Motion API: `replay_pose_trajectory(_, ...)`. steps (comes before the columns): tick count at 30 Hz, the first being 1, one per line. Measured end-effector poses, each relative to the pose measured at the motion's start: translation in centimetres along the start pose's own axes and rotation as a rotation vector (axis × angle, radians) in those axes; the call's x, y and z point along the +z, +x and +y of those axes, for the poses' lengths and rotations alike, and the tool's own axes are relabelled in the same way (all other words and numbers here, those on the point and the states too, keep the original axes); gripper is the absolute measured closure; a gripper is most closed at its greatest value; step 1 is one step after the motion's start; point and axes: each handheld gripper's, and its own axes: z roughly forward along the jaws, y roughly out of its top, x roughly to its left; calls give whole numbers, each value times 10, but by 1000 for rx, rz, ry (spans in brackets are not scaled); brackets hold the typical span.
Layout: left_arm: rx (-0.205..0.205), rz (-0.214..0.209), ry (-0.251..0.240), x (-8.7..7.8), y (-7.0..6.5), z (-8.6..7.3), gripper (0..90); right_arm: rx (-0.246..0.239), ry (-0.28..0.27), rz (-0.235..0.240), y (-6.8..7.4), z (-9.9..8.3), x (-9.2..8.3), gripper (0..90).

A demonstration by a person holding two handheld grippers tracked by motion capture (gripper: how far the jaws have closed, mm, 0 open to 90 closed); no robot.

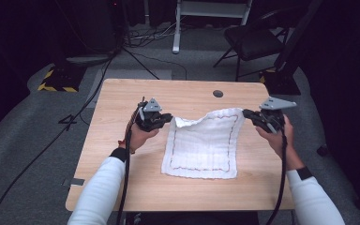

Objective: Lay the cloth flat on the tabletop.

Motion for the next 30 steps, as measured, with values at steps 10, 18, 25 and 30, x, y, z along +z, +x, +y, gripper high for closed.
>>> replay_pose_trajectory(10, 92, 65, 173, 20, -16, -16, 287, 50, 122, -72, -5, -16, 59, 481)
replay_pose_trajectory(18, 200, -48, 270, 14, -60, -46, 237, -38, 177, 105, 36, -59, 33, 385)
replay_pose_trajectory(25, 231, -89, 298, 9, -83, -63, 235, -126, 248, 148, 67, -89, 19, 342)
replay_pose_trajectory(30, 203, -118, 287, 2, -90, -71, 258, -137, 302, 134, 75, -104, 15, 335)
